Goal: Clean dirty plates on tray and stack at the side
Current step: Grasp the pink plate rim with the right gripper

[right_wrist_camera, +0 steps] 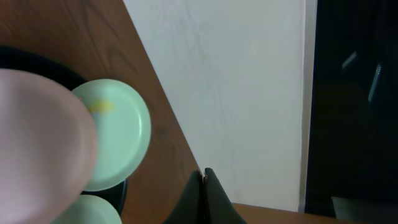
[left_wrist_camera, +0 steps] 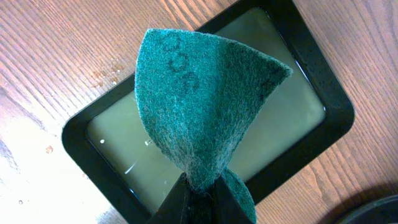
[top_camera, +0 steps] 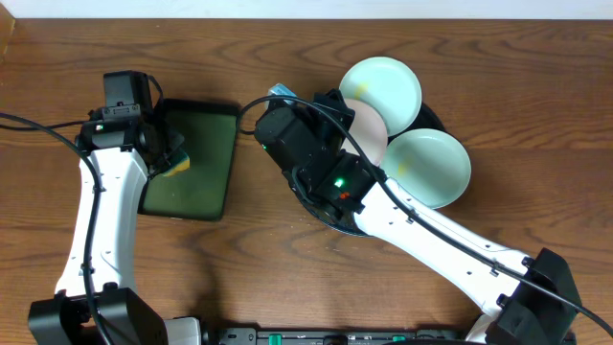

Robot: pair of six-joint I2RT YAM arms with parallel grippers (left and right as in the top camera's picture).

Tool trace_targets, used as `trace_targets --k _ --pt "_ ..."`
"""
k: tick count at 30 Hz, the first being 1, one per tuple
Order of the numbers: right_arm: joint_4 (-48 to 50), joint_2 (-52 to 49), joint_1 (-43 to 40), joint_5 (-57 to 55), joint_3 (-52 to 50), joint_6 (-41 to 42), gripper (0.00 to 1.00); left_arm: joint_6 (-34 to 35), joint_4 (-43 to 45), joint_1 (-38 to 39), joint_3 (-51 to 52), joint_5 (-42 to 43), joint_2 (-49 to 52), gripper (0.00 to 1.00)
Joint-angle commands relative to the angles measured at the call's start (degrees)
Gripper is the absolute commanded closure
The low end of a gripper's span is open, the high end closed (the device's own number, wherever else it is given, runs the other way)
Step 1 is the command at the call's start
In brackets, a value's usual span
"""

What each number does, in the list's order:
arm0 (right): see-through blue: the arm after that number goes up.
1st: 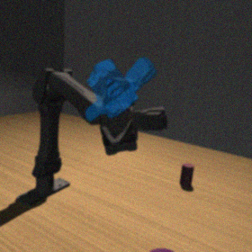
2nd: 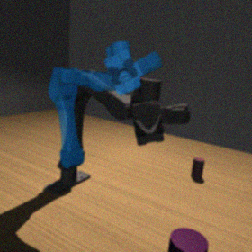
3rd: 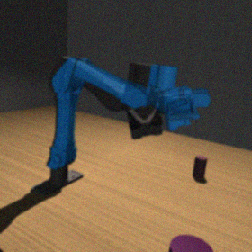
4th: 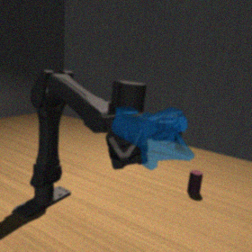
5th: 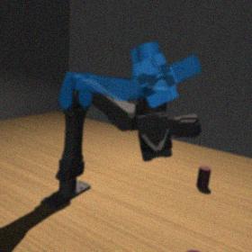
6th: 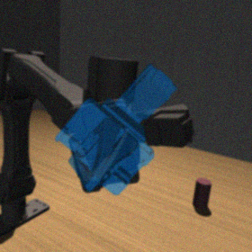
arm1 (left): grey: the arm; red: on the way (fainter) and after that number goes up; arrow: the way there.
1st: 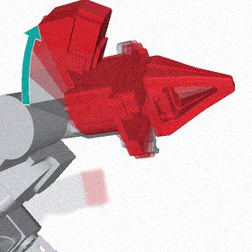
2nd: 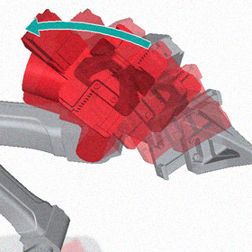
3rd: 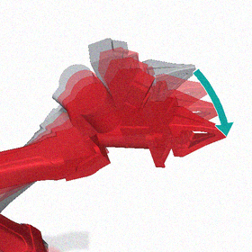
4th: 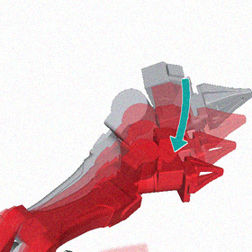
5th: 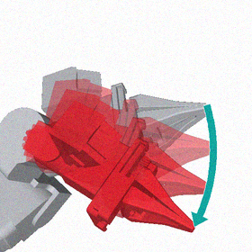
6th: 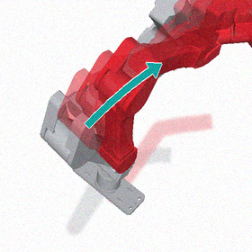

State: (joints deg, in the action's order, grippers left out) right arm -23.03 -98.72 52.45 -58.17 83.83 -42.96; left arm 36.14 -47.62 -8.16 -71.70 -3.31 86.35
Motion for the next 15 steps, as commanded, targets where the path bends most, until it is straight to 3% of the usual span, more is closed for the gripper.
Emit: trace_targets --k 1,7,9,12,13,15 --pt "0.0 1.4 0.0 -1.5 0.6 2.3 0.99 -0.6 -0.2 -0.2 0.2 -0.3 -0.5 0.92" --pt "-6.7 1.3 -6.1 10.3 0.6 21.2 0.98 -0.6 -0.8 -0.2 0.2 -0.3 -0.5 0.92" --pt "-10.4 1.2 -10.0 19.6 0.6 28.1 0.82 -0.6 -1.0 -0.2 0.2 -0.3 -0.5 0.92" --pt "-14.0 0.8 -17.1 32.9 0.5 35.7 0.45 -0.6 -1.0 -0.2 0.2 -0.3 -0.5 0.93" --pt "-14.6 0.5 -19.4 36.5 0.5 37.3 0.38 -0.6 -1.0 -0.2 0.2 -0.3 -0.5 0.93" --pt "-15.4 -0.3 -24.1 44.0 0.5 38.4 0.34 -0.6 -1.0 -0.2 0.2 -0.3 -0.5 0.93"
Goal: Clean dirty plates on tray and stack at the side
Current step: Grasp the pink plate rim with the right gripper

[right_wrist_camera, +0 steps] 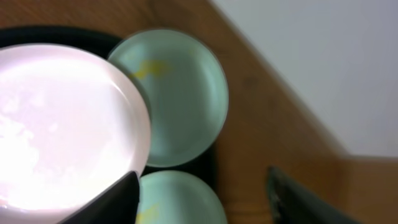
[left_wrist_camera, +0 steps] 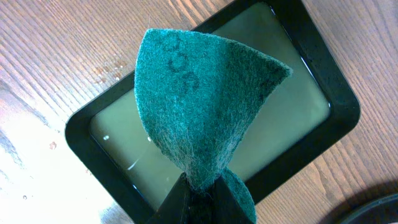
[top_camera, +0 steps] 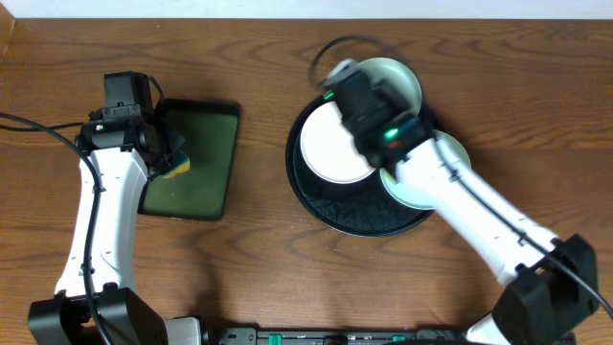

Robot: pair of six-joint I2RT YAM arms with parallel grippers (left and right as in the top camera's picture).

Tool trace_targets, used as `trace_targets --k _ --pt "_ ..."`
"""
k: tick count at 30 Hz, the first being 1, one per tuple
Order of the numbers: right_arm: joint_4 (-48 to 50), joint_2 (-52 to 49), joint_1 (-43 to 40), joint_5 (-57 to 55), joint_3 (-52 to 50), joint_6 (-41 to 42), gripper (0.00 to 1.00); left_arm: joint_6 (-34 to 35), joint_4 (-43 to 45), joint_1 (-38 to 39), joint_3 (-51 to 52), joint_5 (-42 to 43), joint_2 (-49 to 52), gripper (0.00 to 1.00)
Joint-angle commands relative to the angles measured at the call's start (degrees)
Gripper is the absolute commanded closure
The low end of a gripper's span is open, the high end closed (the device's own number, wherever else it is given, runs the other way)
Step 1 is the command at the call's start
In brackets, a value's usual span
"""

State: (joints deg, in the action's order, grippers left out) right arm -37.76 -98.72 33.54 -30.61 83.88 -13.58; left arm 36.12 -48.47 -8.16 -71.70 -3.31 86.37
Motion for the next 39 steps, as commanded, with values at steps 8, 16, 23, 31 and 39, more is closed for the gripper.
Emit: trace_targets --k 8,16,23,31,39 --pt "-0.3 -8.3 -16.4 33.7 0.5 9.0 0.33 -0.5 -0.2 -0.2 0.2 -0.3 -0.5 0.93" --pt "2.9 -15.2 -17.2 36.9 0.5 9.1 0.41 -0.5 -0.2 -0.2 0.2 -0.3 -0.5 0.92" --pt "3.3 -16.6 -16.9 36.9 0.5 9.1 0.54 -0.5 -0.1 -0.2 0.2 -0.3 -0.5 0.92" --pt "4.1 -20.3 -16.9 37.1 0.5 9.8 0.59 -0.5 -0.2 -0.2 0.2 -0.3 -0.5 0.92" --pt "5.0 -20.0 -16.9 37.1 0.5 10.0 0.99 -0.5 -0.2 -0.2 0.2 -0.3 -0.5 0.92"
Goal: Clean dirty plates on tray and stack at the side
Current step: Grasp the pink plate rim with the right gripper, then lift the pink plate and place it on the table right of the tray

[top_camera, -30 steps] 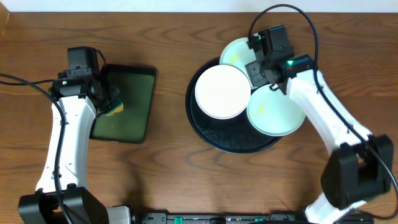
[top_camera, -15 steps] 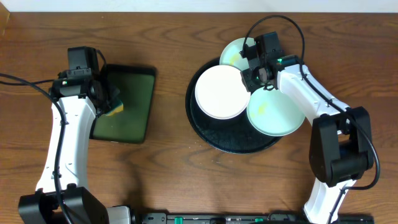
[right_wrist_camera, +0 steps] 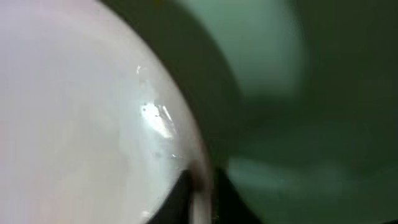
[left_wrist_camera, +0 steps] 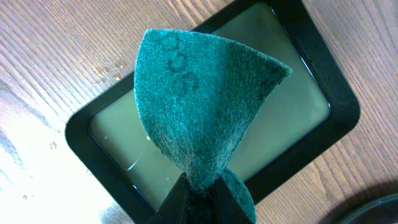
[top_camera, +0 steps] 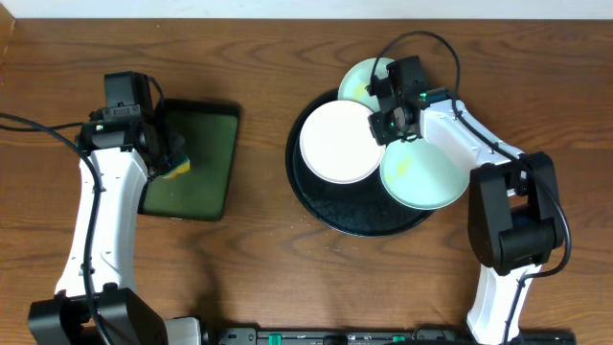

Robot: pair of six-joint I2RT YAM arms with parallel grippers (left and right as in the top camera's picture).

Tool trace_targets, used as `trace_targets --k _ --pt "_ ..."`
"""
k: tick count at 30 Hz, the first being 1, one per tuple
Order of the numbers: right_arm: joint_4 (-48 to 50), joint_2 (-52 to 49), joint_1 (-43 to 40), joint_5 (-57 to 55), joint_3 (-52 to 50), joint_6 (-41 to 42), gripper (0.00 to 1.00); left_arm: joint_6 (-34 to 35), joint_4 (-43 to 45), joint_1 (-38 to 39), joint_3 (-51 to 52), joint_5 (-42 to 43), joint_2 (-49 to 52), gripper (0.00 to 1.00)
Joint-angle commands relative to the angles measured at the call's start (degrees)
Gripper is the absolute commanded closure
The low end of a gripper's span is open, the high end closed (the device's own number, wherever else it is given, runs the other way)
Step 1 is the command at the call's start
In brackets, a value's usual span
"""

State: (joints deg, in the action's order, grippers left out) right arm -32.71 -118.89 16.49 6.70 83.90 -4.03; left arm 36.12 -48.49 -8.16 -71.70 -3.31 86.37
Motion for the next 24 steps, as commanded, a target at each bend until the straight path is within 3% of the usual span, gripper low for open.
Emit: trace_targets --k 1,12,17,24 --pt "0.0 0.2 0.1 -0.2 0.5 0.7 0.99 -0.5 -0.1 -0.2 0.2 -0.3 -0.5 0.93" --pt "-0.3 9.4 1.8 -1.7 0.5 0.5 0.99 -0.5 -0.1 -0.2 0.2 -0.3 -0.5 0.93" --pt "-1.4 16.0 5.6 -10.7 0.5 -2.8 0.99 -0.5 -0.1 -0.2 0.2 -0.3 -0.5 0.93" --pt "-2.3 20.5 14.3 -31.8 0.5 -10.2 0.99 -0.5 -0.1 -0.2 0.2 -0.3 -0.5 0.92"
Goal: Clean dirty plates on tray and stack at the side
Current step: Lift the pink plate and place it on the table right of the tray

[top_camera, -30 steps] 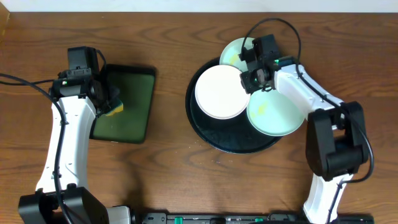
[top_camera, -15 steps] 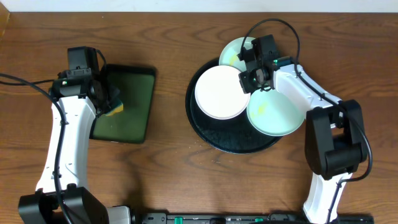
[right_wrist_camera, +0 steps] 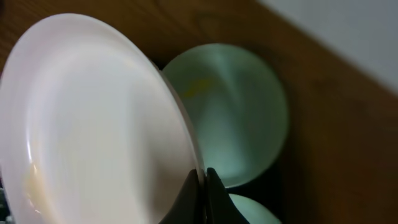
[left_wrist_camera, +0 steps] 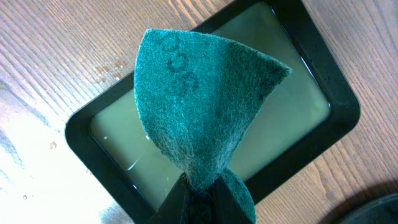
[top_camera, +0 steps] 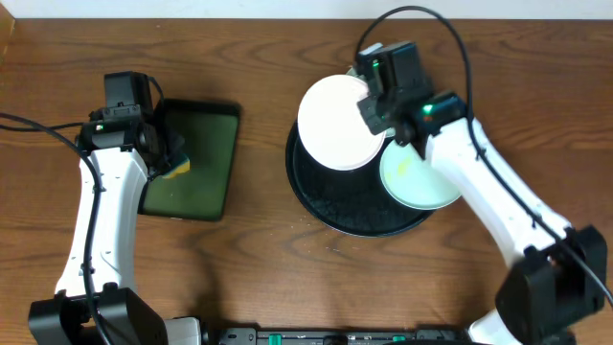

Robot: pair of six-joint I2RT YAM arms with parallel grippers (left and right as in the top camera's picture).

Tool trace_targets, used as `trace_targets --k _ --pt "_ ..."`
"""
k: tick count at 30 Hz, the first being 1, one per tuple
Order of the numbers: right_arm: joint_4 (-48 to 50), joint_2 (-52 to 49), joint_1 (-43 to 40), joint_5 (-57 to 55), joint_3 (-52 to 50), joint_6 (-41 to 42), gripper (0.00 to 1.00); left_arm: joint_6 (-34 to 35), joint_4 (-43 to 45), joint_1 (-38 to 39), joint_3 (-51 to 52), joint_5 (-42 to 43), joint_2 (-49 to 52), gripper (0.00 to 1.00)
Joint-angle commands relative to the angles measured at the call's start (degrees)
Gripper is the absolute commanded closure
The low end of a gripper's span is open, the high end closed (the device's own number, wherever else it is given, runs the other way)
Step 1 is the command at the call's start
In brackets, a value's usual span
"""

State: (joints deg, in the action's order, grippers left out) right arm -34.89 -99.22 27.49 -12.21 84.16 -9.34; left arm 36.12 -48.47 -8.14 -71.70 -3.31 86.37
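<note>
My right gripper (right_wrist_camera: pixel 202 180) is shut on the rim of a white plate (top_camera: pixel 337 121), held lifted and tilted over the far left of the round black tray (top_camera: pixel 326 206). Two pale green plates sit on that tray: one (right_wrist_camera: pixel 233 106) at the far side with a yellow smear, mostly hidden from overhead, and one (top_camera: pixel 417 182) at the right. My left gripper (left_wrist_camera: pixel 200 190) is shut on a folded green scouring pad (left_wrist_camera: pixel 202 106), held above the black rectangular water basin (left_wrist_camera: pixel 311 56).
The black basin (top_camera: pixel 206 158) of greenish water stands at the left on the wooden table (top_camera: pixel 249 268). Water drops mark the wood beside it. The table's far edge meets a white wall behind the tray.
The white plate, which lay on the tray with the right gripper at its far right rim, is now gripped and raised, shifted toward the tray's far left. The left arm has not moved.
The right arm first hung over the tray's left side, jaws shut on nothing. Then it was over the plates, open. Then it was down at the white plate's rim. Now it holds that plate up. The left gripper kept the pad over the basin throughout.
</note>
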Motion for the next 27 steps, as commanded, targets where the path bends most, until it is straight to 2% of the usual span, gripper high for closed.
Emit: trace_targets --k 1,8,14,24,27 --pt "0.0 0.9 4.6 -15.9 0.3 -6.3 0.99 -0.5 -0.1 -0.2 0.2 -0.3 -0.5 0.93" --pt "3.6 1.0 14.8 -40.7 0.3 -21.6 0.99 -0.5 -0.1 -0.2 0.2 -0.3 -0.5 0.93" --pt "9.0 1.0 20.7 -49.2 0.3 -32.9 0.99 -0.5 -0.2 -0.2 0.2 -0.3 -0.5 0.93" --pt "11.8 1.0 23.5 -50.6 0.3 -34.4 0.99 -0.5 -0.2 -0.2 0.2 -0.3 -0.5 0.93" --pt "11.8 1.0 23.1 -50.3 0.3 -31.9 0.99 -0.5 -0.2 -0.2 0.2 -0.3 -0.5 0.93"
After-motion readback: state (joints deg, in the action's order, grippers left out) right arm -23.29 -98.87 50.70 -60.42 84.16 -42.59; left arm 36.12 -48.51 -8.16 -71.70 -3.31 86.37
